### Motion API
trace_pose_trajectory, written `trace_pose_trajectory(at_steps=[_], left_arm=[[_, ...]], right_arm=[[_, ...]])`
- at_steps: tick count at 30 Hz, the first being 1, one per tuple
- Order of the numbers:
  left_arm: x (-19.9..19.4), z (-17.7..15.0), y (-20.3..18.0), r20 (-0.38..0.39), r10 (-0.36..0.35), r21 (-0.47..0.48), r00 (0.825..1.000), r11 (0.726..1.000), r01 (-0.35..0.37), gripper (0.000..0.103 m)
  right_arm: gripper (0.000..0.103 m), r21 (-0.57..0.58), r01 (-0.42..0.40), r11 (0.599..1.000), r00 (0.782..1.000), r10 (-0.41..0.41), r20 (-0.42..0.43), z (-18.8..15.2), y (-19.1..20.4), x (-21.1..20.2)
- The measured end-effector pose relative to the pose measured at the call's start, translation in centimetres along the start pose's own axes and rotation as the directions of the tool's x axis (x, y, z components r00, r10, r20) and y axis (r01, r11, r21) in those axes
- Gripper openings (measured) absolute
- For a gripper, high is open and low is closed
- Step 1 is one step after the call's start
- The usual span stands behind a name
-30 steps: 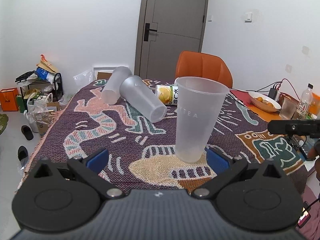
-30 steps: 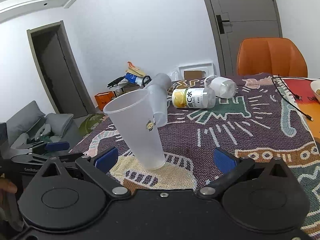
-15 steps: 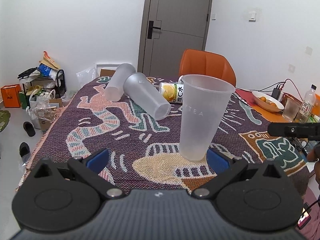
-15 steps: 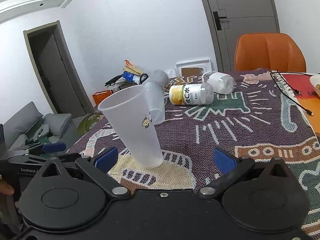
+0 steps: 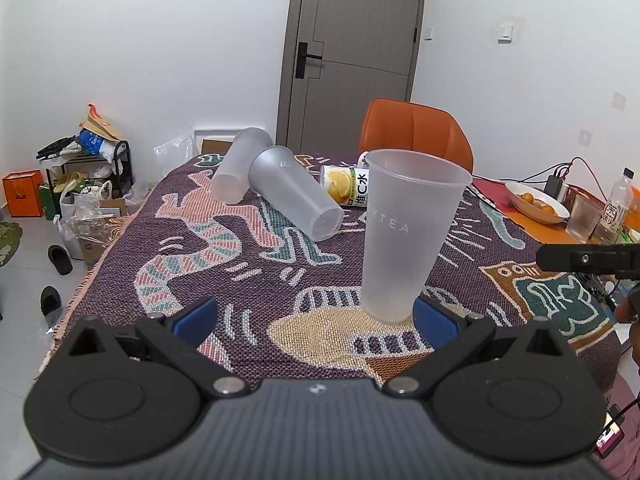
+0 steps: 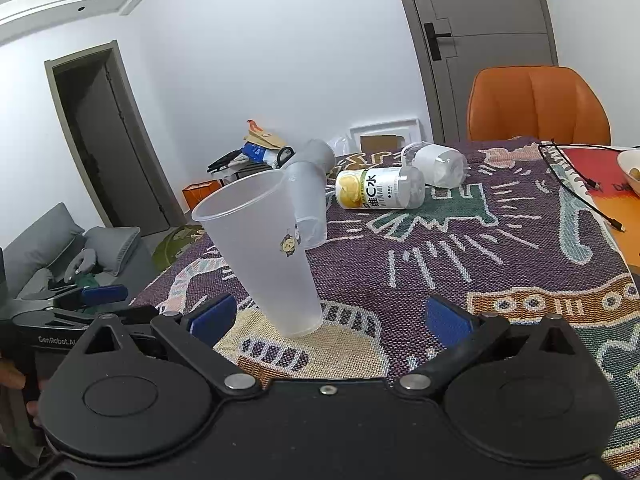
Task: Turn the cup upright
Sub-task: 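Open the left gripper and release the upright cup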
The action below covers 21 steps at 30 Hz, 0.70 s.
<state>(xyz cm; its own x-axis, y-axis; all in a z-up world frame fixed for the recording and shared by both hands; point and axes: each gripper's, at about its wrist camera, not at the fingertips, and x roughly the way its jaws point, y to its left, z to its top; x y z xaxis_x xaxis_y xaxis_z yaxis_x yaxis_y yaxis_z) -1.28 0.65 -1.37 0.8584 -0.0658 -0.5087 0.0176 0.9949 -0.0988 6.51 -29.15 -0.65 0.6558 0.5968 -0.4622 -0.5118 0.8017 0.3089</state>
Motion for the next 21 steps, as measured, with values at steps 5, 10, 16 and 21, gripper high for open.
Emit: trace_pose_trajectory(at_steps=[5,10,16,21], left_arm=[[-0.06,0.04,0.04,0.003,0.001,0.0,1.0,1.0,-0.001,0.103],[-0.16,0.01,0.1,0.006,-0.001,0.001,1.0,1.0,0.001,0.103],[-0.12,0.02,0.06,0.007,-0.004,0.0,1.0,1.0,0.004,0.103],[-0.08,-0.01,-0.12,0.011,-0.002,0.005,1.0,1.0,0.002,0.103]], right_arm=[[0.103,0.001,0.001,1.0,1.0,-0.001,-0.001,0.01,0.0,0.0],[0.103,-0.005,-0.005,1.0,1.0,0.005,-0.004,-0.04,0.06,0.11],[0.103,-0.004,-0.003,1.0,1.0,0.003,-0.008,-0.06,0.01,0.24],[0.103,-0.004,-0.003,1.0,1.0,0.003,-0.013,-0.14,-0.02,0.33]])
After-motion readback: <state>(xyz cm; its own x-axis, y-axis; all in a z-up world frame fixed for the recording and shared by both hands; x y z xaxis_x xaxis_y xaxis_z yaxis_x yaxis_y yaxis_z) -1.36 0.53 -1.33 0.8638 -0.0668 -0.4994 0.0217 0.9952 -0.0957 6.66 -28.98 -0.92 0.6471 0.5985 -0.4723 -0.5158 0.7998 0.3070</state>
